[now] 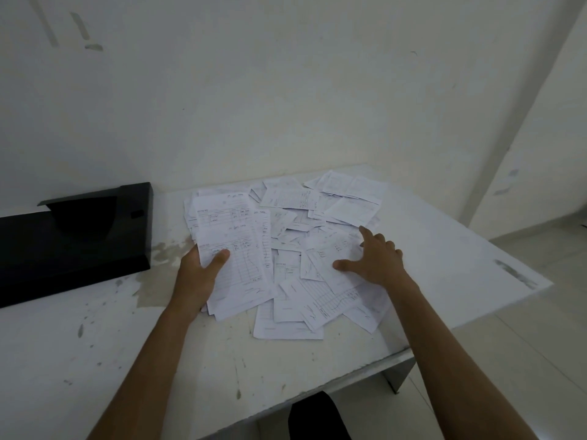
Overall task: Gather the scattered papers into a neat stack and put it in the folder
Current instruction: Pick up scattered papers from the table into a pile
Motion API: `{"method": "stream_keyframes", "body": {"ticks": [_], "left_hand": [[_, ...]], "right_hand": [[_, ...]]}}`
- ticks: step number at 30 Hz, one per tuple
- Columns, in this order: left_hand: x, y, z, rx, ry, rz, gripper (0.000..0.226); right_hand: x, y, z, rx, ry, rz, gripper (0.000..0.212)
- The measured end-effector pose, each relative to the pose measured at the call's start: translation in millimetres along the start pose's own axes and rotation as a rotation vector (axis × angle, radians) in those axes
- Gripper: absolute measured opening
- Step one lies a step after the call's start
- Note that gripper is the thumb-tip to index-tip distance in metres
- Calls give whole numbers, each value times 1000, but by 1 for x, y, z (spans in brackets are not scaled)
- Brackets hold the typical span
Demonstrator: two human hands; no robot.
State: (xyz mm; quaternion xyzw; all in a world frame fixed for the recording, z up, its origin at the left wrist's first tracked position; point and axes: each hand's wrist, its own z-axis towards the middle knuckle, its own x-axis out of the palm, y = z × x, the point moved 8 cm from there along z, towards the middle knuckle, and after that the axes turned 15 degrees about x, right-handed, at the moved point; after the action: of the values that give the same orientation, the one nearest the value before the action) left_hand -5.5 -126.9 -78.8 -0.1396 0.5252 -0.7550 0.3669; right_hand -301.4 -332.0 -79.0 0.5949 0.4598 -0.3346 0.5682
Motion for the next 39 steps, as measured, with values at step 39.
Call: {"method": "stream_keyframes", "body": {"ticks": [39], "left_hand": [[-13, 4, -2, -51, -90, -227, 34]], "right_hand": [[-1, 10, -22, -85, 595, 970, 36]]}}
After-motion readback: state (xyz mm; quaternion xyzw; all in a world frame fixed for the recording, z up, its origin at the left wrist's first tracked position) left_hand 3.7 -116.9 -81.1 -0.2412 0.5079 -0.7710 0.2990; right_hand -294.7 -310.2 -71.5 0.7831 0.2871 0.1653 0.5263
